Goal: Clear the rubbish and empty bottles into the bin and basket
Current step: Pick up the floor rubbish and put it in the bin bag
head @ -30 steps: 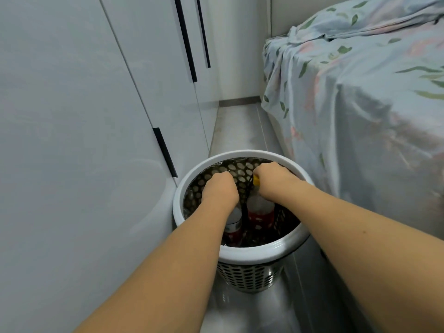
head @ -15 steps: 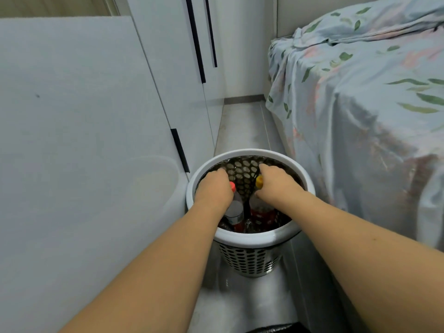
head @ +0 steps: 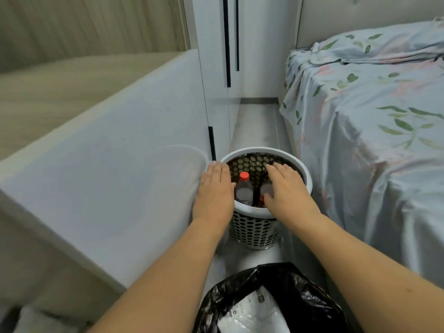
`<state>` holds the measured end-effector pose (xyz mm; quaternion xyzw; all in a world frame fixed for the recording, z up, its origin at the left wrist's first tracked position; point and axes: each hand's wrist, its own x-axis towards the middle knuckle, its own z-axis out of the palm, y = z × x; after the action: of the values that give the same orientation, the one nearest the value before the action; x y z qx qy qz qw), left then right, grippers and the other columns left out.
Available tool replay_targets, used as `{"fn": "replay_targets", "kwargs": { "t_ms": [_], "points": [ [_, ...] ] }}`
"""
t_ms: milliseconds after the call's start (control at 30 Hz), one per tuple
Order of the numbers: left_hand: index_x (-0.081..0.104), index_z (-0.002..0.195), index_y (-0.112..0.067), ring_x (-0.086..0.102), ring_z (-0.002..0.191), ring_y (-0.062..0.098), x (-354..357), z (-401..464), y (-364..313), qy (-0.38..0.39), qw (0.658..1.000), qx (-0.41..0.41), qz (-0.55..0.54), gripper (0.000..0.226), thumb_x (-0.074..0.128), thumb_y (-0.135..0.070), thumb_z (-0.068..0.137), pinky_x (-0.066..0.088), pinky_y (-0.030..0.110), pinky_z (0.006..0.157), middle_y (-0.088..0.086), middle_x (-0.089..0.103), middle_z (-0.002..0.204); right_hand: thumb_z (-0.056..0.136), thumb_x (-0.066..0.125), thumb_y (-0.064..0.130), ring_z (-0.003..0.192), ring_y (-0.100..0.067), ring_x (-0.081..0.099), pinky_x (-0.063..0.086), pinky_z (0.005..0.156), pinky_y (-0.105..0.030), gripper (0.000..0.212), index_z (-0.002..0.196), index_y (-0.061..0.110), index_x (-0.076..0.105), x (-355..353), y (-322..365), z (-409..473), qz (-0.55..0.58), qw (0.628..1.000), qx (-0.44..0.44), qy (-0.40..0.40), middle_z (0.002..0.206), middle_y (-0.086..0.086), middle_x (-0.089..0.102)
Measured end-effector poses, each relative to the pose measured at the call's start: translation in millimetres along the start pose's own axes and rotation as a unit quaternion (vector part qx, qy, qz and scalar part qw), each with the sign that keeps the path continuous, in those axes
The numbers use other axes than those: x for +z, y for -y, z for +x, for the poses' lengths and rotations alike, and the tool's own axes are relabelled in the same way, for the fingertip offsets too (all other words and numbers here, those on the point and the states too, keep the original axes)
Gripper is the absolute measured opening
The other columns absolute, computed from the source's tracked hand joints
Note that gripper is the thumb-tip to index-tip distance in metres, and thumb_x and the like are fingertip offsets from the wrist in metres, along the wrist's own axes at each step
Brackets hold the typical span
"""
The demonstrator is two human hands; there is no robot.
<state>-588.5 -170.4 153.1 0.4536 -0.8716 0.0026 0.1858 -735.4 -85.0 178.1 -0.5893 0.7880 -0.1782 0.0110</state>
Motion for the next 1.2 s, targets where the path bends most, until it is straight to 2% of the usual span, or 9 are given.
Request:
{"fn": "replay_targets", "kwargs": {
  "t_ms": [200, 400, 533, 633, 700, 800, 967, 1100, 1200],
  "points": [
    [0.023, 0.149, -0.007, 0.012, 0.147, 0.025, -31, -52, -11, 0.015, 0.998, 0.015, -0.057, 0.051, 0.037, -0.025, 0.103, 0.015, 0.039, 0.120, 0.011, 0.020, 0.157, 0.085, 0.061, 0.011, 0.131, -0.023, 0.035, 0.027, 0.110, -0.031, 0.056, 0.137, 0.006, 0.041, -21, 23, -53, 0.053, 0.998, -0.011, -0.023, 0.139, -0.008, 0.043],
    [0.023, 0.149, -0.007, 0.014, 0.147, 0.019, -64, -131, -7, 0.067, 0.988, 0.026, -0.140, 0.052, 0.038, -0.025, 0.103, 0.016, 0.033, 0.120, 0.007, 0.021, 0.158, 0.084, 0.053, 0.008, 0.119, -0.024, 0.048, 0.045, 0.092, -0.036, 0.046, 0.130, 0.010, 0.048, -37, 69, -122, 0.048, 0.999, 0.003, -0.017, 0.131, -0.004, 0.050],
    [0.032, 0.144, -0.008, 0.025, 0.142, 0.018, -85, -199, 5, 0.129, 0.977, 0.037, -0.165, 0.047, 0.041, -0.025, 0.102, 0.022, 0.028, 0.114, 0.006, 0.030, 0.153, 0.084, 0.053, 0.009, 0.117, -0.027, 0.049, 0.042, 0.090, -0.036, 0.038, 0.123, 0.007, 0.051, -38, 113, -173, 0.030, 0.997, 0.037, 0.055, 0.124, -0.007, 0.054],
    [0.045, 0.130, -0.011, 0.048, 0.122, 0.026, -97, -243, 31, 0.221, 0.963, 0.104, -0.110, 0.035, 0.043, -0.027, 0.100, 0.044, 0.043, 0.098, 0.006, 0.045, 0.136, 0.087, 0.052, 0.015, 0.120, -0.026, 0.047, 0.042, 0.096, -0.037, 0.039, 0.126, 0.008, 0.049, -30, 145, -211, -0.009, 0.989, 0.061, 0.136, 0.131, -0.007, 0.051],
    [0.048, 0.124, -0.011, 0.052, 0.117, 0.028, -106, -265, 59, 0.254, 0.956, 0.122, -0.076, 0.031, 0.043, -0.029, 0.099, 0.046, 0.045, 0.093, 0.007, 0.050, 0.129, 0.087, 0.051, 0.017, 0.122, -0.027, 0.047, 0.042, 0.096, -0.036, 0.040, 0.127, 0.011, 0.048, -21, 169, -235, -0.019, 0.981, 0.072, 0.178, 0.132, -0.007, 0.051],
    [0.049, 0.126, -0.010, 0.051, 0.120, 0.028, -121, -295, 114, 0.266, 0.955, 0.124, -0.036, 0.035, 0.041, -0.032, 0.099, 0.045, 0.044, 0.095, 0.009, 0.050, 0.132, 0.084, 0.052, 0.015, 0.117, -0.029, 0.052, 0.042, 0.089, -0.033, 0.031, 0.114, 0.011, 0.054, 1, 208, -260, -0.012, 0.976, 0.043, 0.213, 0.120, -0.009, 0.056],
    [0.043, 0.138, -0.006, 0.039, 0.134, 0.023, -151, -354, 213, 0.234, 0.971, 0.039, 0.001, 0.044, 0.040, -0.030, 0.101, 0.033, 0.034, 0.110, 0.011, 0.042, 0.146, 0.085, 0.053, 0.019, 0.118, -0.029, 0.051, 0.043, 0.094, -0.034, 0.045, 0.130, 0.013, 0.048, 44, 286, -276, 0.003, 0.966, -0.040, 0.257, 0.128, -0.010, 0.054],
    [0.039, 0.141, -0.007, 0.039, 0.135, 0.024, -173, -421, 292, 0.201, 0.976, -0.079, 0.028, 0.046, 0.038, -0.030, 0.101, 0.032, 0.033, 0.110, 0.012, 0.038, 0.149, 0.086, 0.052, 0.019, 0.116, -0.030, 0.051, 0.041, 0.092, -0.033, 0.042, 0.128, 0.010, 0.048, 84, 362, -279, 0.005, 0.955, -0.116, 0.272, 0.127, -0.012, 0.054],
    [0.036, 0.143, -0.008, 0.041, 0.134, 0.026, -186, -484, 341, 0.192, 0.962, -0.193, 0.025, 0.048, 0.039, -0.030, 0.101, 0.033, 0.035, 0.110, 0.012, 0.037, 0.149, 0.085, 0.055, 0.019, 0.121, -0.031, 0.049, 0.039, 0.095, -0.033, 0.044, 0.127, 0.010, 0.050, 116, 422, -286, 0.016, 0.941, -0.188, 0.280, 0.129, -0.013, 0.054]
  ]
}}
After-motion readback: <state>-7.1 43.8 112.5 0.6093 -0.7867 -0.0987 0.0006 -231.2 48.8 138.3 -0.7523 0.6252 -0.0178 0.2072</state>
